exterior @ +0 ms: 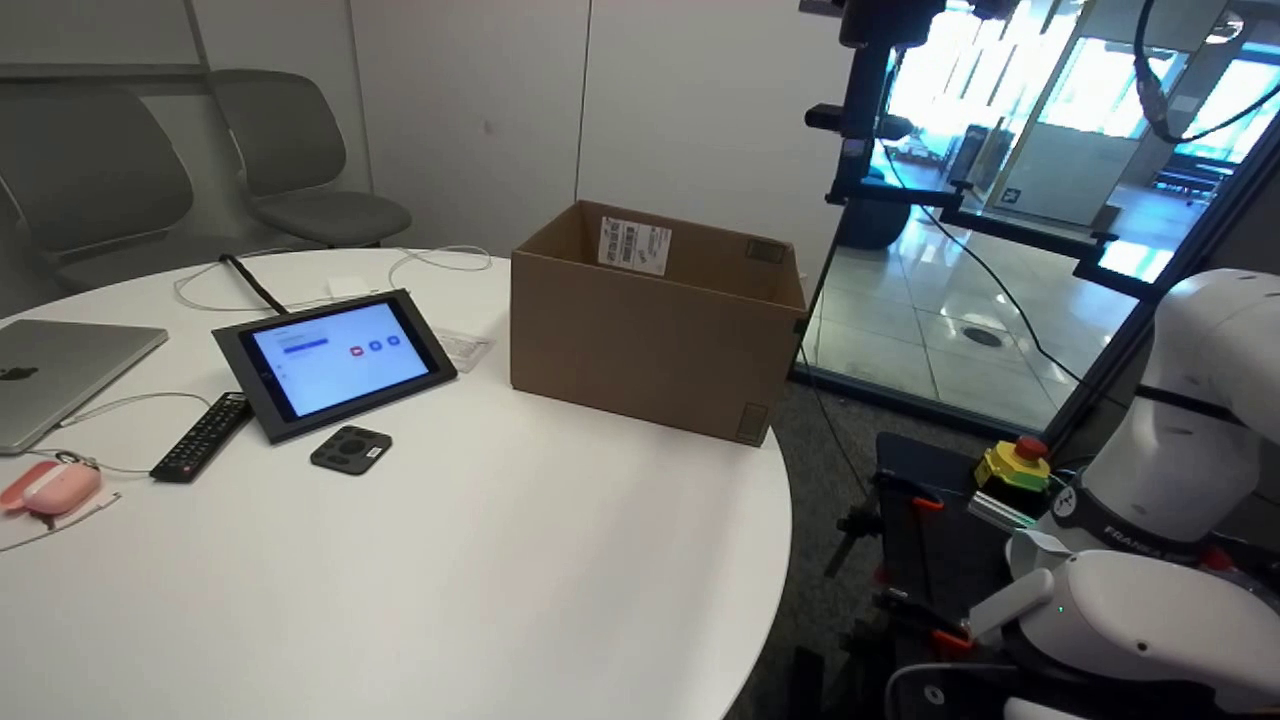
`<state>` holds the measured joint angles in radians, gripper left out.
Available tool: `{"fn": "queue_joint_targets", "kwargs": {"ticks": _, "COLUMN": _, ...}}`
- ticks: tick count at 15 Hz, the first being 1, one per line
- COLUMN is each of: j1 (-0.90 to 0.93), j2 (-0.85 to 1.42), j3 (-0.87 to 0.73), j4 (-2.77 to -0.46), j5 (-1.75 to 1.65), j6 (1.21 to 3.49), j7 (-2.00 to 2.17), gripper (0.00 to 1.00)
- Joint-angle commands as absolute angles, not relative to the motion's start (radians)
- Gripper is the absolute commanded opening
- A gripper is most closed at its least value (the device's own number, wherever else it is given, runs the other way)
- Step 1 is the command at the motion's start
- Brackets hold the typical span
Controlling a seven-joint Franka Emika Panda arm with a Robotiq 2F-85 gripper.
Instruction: Place the green marker on the yellow towel, fold the yellow towel and place it inside the brown box
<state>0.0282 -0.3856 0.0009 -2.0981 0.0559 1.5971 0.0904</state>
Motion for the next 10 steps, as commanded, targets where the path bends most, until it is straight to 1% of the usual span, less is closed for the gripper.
{"fn": "queue_joint_targets", "kwargs": {"ticks": 1, "j1": 0.041, "j2": -0.376, "j3": -0.008, "j4": -2.034, "j5": 0.106, "j6": 1.476, "j7": -0.02, "gripper": 1.0}}
{"fn": "queue_joint_targets", "kwargs": {"ticks": 3, "j1": 0.043, "j2": -0.375, "j3": -0.001, "j4": -2.025, "j5": 0.117, "j6": 1.449, "j7": -0.044, "gripper": 1.0}}
{"fn": "queue_joint_targets", "kwargs": {"ticks": 10, "j1": 0.04, "j2": -0.384, "j3": 0.008, "j4": -2.049, "j5": 0.097, "j6": 1.483, "j7": -0.044, "gripper": 1.0}}
